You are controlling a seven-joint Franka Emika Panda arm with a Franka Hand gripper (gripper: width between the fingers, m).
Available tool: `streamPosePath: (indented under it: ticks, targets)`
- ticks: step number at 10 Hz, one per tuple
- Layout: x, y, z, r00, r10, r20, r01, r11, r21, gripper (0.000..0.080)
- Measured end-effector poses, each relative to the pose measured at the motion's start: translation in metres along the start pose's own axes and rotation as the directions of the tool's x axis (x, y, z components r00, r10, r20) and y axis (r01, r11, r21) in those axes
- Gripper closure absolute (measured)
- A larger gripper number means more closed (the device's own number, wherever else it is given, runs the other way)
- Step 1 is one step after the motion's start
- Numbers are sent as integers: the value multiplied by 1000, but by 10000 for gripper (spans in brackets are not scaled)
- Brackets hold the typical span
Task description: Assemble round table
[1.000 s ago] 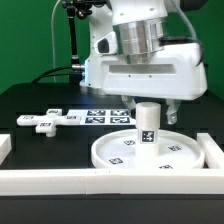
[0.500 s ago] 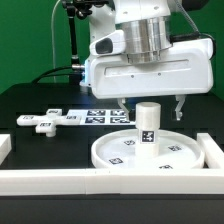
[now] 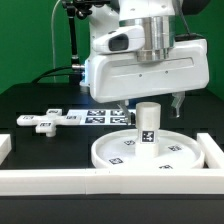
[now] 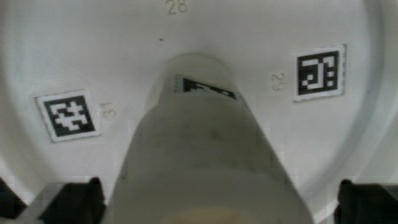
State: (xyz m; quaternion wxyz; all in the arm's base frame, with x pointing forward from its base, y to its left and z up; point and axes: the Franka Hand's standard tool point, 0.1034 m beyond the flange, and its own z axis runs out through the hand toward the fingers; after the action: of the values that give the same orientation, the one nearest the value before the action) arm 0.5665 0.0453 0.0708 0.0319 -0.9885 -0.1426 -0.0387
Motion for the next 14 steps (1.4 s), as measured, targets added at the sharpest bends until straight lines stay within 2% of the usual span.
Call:
streamPosePath:
  ticks: [5, 6, 7, 9, 12, 13, 14]
  targets:
    - [-1, 3, 0, 947, -321, 2, 321, 947, -3, 151]
    - [0, 2, -1, 888, -459, 11, 459, 888, -18, 151]
    - [0, 1, -1, 840, -542, 24, 543, 840, -24, 151]
    - [-1, 0, 0, 680, -731, 55, 733, 680, -28, 151]
    - [-1, 0, 1, 454, -886, 99, 890, 455, -13, 151]
    - [-1, 2, 1, 409, -907, 102, 912, 411, -9, 151]
    - [-2, 3, 1, 399, -911, 101, 916, 401, -8, 151]
